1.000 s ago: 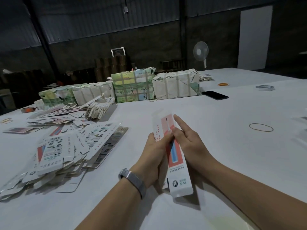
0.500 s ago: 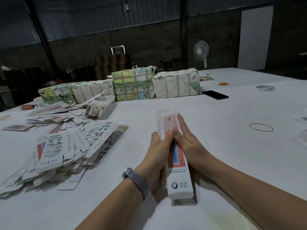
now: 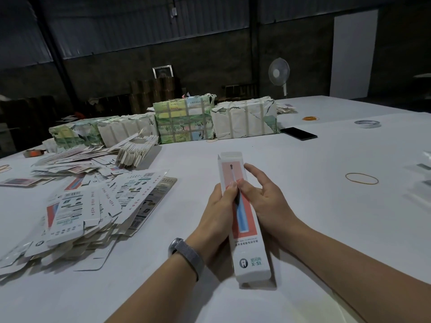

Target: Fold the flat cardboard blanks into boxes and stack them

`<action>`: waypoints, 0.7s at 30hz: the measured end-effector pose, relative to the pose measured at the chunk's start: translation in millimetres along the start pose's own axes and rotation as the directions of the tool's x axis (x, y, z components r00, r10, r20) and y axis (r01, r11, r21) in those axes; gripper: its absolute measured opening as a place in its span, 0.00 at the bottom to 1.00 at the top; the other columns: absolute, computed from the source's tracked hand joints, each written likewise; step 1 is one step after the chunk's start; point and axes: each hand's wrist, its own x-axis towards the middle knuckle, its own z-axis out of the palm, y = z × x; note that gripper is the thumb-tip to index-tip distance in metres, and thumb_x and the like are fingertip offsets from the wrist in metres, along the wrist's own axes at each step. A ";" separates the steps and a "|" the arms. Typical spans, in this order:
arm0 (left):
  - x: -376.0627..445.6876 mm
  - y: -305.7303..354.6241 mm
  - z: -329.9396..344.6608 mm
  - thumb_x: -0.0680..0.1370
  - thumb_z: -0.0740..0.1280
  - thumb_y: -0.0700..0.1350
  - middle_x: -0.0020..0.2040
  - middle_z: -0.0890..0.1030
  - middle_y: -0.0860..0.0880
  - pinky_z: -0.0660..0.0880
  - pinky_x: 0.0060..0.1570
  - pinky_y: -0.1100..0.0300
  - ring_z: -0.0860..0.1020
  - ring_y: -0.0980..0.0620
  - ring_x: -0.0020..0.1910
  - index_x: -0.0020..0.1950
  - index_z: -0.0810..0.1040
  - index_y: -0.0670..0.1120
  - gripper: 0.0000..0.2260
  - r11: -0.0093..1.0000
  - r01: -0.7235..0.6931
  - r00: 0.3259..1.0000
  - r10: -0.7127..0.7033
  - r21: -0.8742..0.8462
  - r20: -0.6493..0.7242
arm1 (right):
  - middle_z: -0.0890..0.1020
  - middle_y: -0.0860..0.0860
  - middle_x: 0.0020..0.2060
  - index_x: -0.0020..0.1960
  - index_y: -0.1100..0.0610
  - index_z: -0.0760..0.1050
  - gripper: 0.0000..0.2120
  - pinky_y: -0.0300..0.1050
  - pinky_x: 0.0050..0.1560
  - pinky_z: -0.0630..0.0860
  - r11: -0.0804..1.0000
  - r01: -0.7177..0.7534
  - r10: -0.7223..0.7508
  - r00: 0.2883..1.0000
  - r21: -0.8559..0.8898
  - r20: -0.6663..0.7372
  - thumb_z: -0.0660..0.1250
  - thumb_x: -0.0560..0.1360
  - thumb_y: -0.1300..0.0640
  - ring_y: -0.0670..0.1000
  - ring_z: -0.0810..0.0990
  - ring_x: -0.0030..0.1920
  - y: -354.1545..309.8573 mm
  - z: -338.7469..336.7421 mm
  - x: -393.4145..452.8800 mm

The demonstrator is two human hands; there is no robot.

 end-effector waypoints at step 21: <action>-3.5 5.5 -5.1 0.85 0.52 0.56 0.35 0.85 0.53 0.79 0.36 0.65 0.85 0.52 0.35 0.55 0.76 0.51 0.16 0.993 -0.026 1.000 0.026 0.112 -0.004 | 0.86 0.42 0.42 0.67 0.40 0.65 0.20 0.41 0.36 0.82 0.998 -0.001 -0.001 0.999 -0.056 -0.047 0.68 0.77 0.45 0.51 0.87 0.40 2.5 -2.5 0.7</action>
